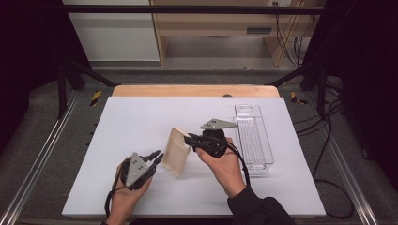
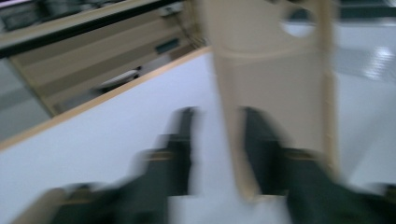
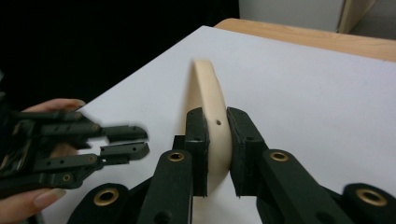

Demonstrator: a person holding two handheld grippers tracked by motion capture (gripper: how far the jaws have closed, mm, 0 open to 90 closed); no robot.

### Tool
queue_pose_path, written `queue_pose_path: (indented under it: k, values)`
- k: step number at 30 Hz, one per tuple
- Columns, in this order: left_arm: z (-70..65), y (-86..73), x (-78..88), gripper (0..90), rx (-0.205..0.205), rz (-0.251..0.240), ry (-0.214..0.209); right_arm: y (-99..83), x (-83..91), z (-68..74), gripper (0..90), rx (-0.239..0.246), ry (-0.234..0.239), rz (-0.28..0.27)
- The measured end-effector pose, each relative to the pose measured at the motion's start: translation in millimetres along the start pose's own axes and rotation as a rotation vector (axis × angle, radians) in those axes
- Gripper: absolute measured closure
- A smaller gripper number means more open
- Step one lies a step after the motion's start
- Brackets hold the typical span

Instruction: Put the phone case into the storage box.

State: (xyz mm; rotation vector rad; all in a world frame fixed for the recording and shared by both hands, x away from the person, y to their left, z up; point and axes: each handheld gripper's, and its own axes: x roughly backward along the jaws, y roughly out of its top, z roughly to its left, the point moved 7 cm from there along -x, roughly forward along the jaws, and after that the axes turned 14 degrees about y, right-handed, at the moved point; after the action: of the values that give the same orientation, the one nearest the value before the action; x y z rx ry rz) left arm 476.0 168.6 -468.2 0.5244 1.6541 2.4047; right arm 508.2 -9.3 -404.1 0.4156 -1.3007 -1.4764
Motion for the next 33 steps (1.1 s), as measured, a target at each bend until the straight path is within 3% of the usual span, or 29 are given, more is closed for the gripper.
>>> queue_pose_path:
  k: [1, 2, 4, 6, 9, 19, 25, 33]
  values:
    - [0.9, 1.7, -0.2, 56.7, -0.025, -0.017, 0.007, -0.9, -1.9, 2.1, 80.1, -0.021, 0.03, -0.012]
    - [2.6, 6.0, -0.3, 48.7, 0.055, -0.026, -0.012, -1.9, -4.1, 3.8, 80.1, -0.037, 0.051, -0.009]
    - [2.8, 11.5, 2.7, 44.1, 0.101, -0.054, -0.025, -2.0, -8.9, 5.2, 80.2, -0.014, 0.038, 0.012]
    - [-0.8, 9.6, 4.4, 37.8, 0.102, -0.052, -0.034, 6.5, -8.4, 1.8, 80.3, 0.032, -0.003, 0.005]
    - [-4.9, 5.3, 2.2, 36.1, 0.086, -0.044, -0.048, 13.4, -6.0, 0.1, 80.3, 0.038, -0.006, -0.002]
    - [-1.1, -1.9, -1.7, 27.8, 0.184, -0.001, -0.065, 53.3, 18.1, -2.8, 80.3, 0.156, -0.076, 0.004]
    - [3.3, -3.4, -1.6, 25.2, 0.218, 0.003, -0.061, 67.9, 32.9, -5.3, 80.3, 0.194, -0.099, 0.015]
    - [7.7, -5.6, -1.5, 21.3, 0.229, 0.01, -0.054, 85.7, 59.6, -17.4, 80.2, 0.246, -0.15, 0.04]
